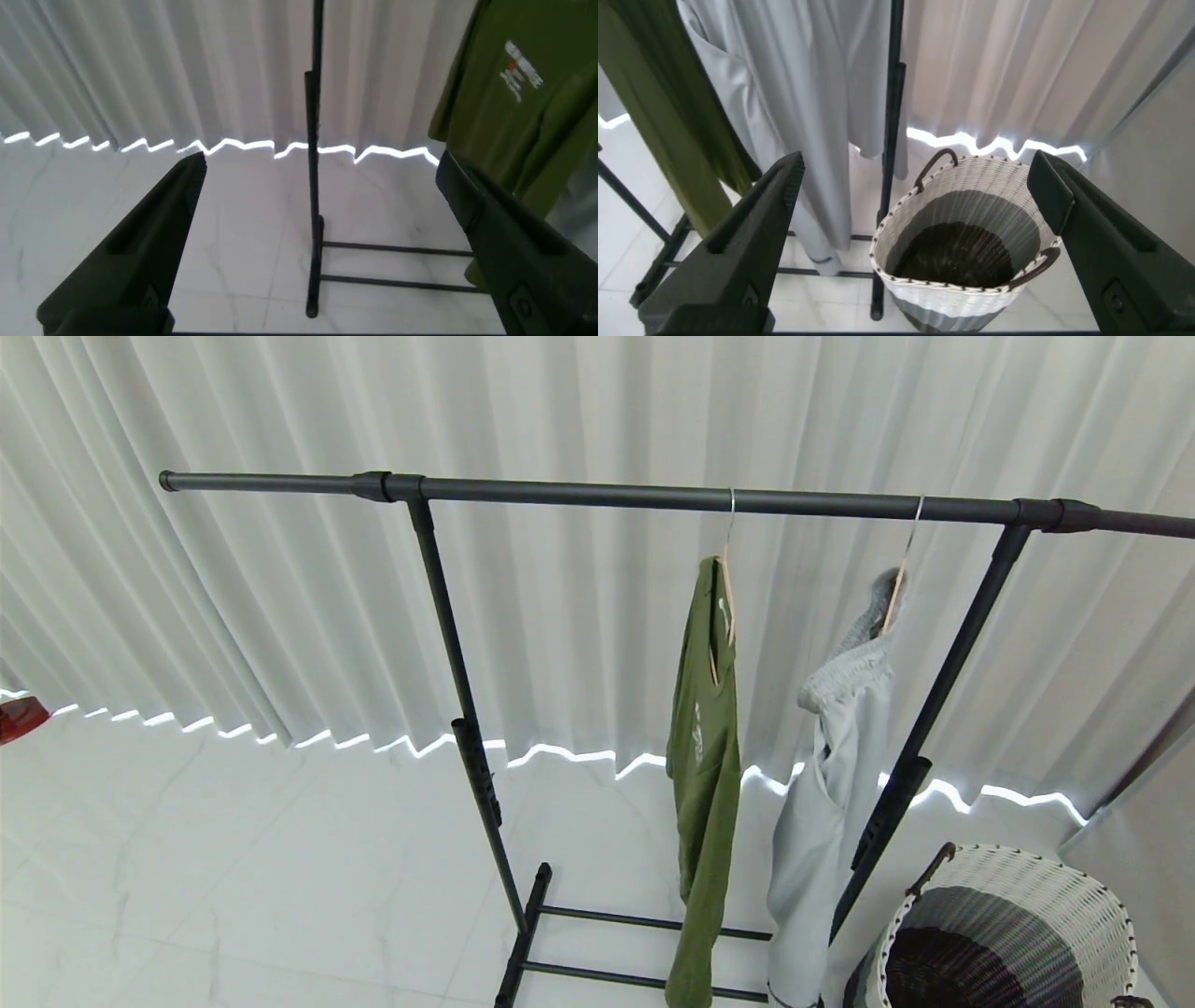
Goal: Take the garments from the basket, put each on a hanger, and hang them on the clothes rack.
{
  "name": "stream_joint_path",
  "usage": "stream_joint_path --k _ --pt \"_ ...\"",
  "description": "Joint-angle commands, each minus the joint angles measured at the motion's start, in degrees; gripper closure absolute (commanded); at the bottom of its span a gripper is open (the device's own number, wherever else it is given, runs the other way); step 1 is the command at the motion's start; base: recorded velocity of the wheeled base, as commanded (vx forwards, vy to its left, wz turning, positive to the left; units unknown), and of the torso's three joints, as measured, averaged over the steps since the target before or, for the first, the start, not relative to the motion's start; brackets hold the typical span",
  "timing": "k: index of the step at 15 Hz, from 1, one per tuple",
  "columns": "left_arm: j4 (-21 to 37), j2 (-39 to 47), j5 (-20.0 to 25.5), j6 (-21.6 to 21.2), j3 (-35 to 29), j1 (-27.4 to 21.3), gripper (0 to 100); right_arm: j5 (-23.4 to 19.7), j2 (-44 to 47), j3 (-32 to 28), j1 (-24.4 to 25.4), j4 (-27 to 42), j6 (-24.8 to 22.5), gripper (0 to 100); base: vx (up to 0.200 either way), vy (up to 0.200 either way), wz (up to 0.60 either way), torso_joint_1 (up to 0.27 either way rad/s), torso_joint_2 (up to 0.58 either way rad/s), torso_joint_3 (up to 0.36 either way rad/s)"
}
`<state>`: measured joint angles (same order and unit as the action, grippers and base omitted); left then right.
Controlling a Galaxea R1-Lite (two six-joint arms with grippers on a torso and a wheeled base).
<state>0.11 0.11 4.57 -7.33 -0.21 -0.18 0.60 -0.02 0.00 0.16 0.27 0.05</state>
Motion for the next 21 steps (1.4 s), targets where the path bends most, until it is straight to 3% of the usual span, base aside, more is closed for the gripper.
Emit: stream_joint_path --k 1,21 --pt "0.51 0.07 -0.79 5.04 0.12 0.09 0 0.02 0.02 0.0 0.02 0.0 0.13 0 0.0 0.0 0.0 0.0 0.0 0.0" --pt "0.51 -0.02 -1.23 6.18 0.12 0.01 0 0.02 0.02 0.0 0.02 0.0 0.21 0 0.0 0.0 0.0 0.0 0.0 0.0"
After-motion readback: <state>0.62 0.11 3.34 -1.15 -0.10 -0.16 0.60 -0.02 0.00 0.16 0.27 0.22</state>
